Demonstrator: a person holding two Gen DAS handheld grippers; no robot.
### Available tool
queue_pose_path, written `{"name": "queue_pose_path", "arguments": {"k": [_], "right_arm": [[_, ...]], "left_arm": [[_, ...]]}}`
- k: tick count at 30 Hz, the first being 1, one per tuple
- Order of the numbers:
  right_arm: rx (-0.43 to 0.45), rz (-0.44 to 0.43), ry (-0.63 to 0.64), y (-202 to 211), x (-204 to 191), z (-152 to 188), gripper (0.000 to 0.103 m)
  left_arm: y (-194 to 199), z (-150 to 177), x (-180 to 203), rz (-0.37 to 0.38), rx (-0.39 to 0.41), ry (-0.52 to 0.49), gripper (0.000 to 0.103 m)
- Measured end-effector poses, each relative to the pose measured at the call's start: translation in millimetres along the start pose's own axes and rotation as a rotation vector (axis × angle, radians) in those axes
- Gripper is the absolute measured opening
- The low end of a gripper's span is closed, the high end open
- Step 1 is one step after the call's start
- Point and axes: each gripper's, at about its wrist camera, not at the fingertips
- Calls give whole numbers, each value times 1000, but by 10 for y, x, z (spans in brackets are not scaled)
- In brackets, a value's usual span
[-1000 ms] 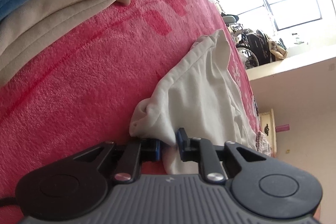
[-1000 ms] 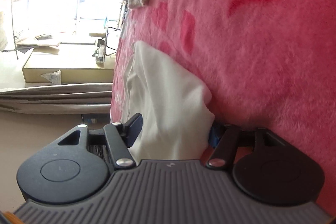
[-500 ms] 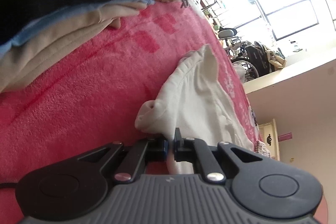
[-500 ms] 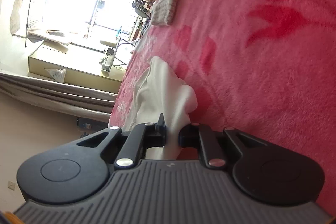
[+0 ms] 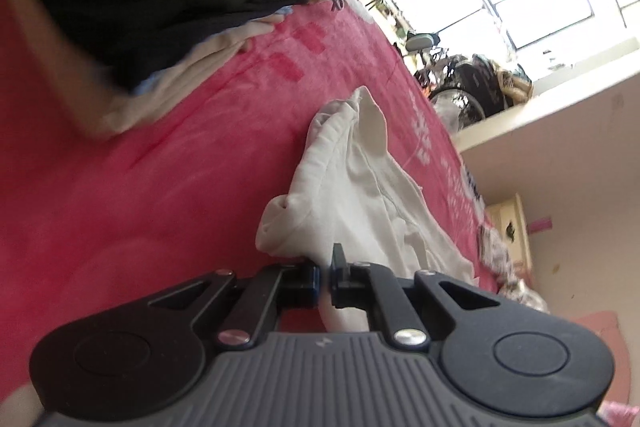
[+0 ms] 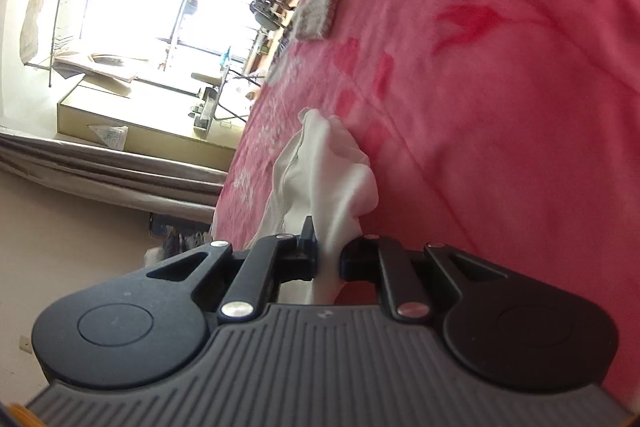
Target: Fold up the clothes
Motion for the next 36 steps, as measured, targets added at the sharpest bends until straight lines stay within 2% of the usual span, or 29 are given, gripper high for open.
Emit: {"name": "queue_pose_path", "arguments": {"k": [8, 13, 16, 18, 19, 21, 23, 26, 30, 34, 36], "right_arm": [[-58, 75, -44, 866, 189, 551, 8], [-59, 114, -73, 1238, 341, 841, 8], [-68, 176, -66, 1227, 559, 955, 13], [-67, 224, -42, 1223, 666, 1023, 19], [-55, 254, -6, 1225, 673, 1046, 26], [-19, 314, 94, 1267, 595, 1088, 34], [47, 381, 253, 1348, 409, 1150, 41], [172, 459, 512, 1426, 77, 1259, 46], [210, 388, 778, 1290, -308, 1417, 59], [119, 263, 919, 991, -611, 1613, 70], [77, 222, 957, 884, -710, 1691, 71]], "left_arm": [[801, 340, -179, -50, -83, -70, 5], [1017, 570, -461, -97, -143, -79, 6], [948, 686, -661, -179, -162, -147, 13], [964, 712, -741, -212, -169, -216, 22], [1015, 698, -758, -223, -167, -227, 27], [1168, 630, -725, -226, -152, -267, 28], [1336, 567, -587, -253, -107, -375, 30], [1412, 462, -257, -270, -51, -562, 37], [1186, 437, 254, -226, -42, -705, 45], [883, 656, 548, -214, -73, -772, 45], [784, 788, 609, -204, -90, -771, 46]]}}
Point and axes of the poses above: each gripper's, at about its wrist camera, not at the fingertips, and y roughly against the way its jaws point, x to its right, z to its underside, and after that the axes turned 4 degrees about x, right-handed
